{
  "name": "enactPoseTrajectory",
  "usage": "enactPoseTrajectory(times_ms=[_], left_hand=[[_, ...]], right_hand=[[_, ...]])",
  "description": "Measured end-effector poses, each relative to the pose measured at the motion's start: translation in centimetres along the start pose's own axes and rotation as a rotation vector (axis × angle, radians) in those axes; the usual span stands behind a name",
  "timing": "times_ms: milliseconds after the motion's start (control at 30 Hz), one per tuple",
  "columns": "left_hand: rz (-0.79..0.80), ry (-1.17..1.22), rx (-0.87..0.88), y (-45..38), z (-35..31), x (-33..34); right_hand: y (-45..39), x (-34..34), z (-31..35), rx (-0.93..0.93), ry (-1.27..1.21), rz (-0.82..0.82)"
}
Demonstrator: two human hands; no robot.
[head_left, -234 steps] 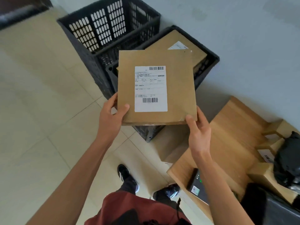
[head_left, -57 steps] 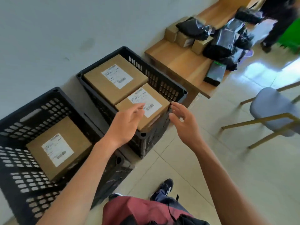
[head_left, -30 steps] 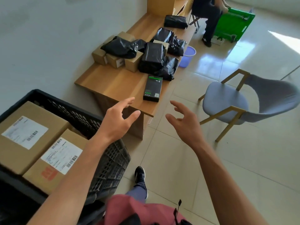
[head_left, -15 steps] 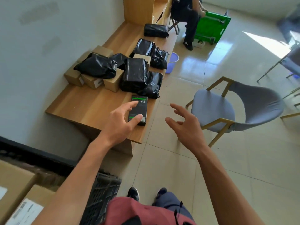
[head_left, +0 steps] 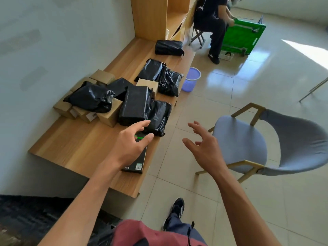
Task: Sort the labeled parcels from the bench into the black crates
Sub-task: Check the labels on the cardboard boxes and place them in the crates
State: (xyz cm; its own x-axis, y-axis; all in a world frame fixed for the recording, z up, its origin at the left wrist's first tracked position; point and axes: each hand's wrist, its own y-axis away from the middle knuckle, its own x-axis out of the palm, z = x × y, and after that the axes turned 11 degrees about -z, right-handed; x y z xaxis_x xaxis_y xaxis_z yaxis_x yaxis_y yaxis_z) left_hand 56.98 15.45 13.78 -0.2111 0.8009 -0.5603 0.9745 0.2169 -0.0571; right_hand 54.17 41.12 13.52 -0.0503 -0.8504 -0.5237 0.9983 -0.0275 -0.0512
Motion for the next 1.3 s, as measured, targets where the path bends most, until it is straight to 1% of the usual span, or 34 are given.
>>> enactPoseTrajectory(times_ms=[167,333,533,767,833,1000,1067,1300], left_hand=[[-0.040,-0.001,-0.035,-4.3,-0.9,3.4],[-0.077,0.009,-0.094,-7.7,-0.8,5.0],[-0.167,0.054,-0.187,-12.5,1.5,5.3],[-0.307,0.118,-0.273,-19.1,4.4,4.7],[-0.320,0.120,-0.304,-20.5,5.0,4.7],[-0.317,0.107,-0.346,-23.5,5.6,4.9],[-0.323,0.091,-0.370,-24.8,5.8,5.0],[-0.343,0.045,-0.505,-29.1,6.3,5.9]], right_hand=[[-6.8,-1.6,-1.9,-0.016,0.033,0.066],[-12.5,-0.7,-3.0,-0.025,0.065,0.135],[-19.6,3.1,-2.5,-0.089,0.139,0.258],[-28.0,8.2,0.3,-0.189,0.262,0.382],[-30.1,9.5,1.5,-0.239,0.302,0.414],[-34.1,12.0,3.4,-0.306,0.264,0.465],[-35.7,13.2,2.8,-0.339,0.284,0.504],[-41.7,18.5,-1.5,-0.331,0.458,0.630]])
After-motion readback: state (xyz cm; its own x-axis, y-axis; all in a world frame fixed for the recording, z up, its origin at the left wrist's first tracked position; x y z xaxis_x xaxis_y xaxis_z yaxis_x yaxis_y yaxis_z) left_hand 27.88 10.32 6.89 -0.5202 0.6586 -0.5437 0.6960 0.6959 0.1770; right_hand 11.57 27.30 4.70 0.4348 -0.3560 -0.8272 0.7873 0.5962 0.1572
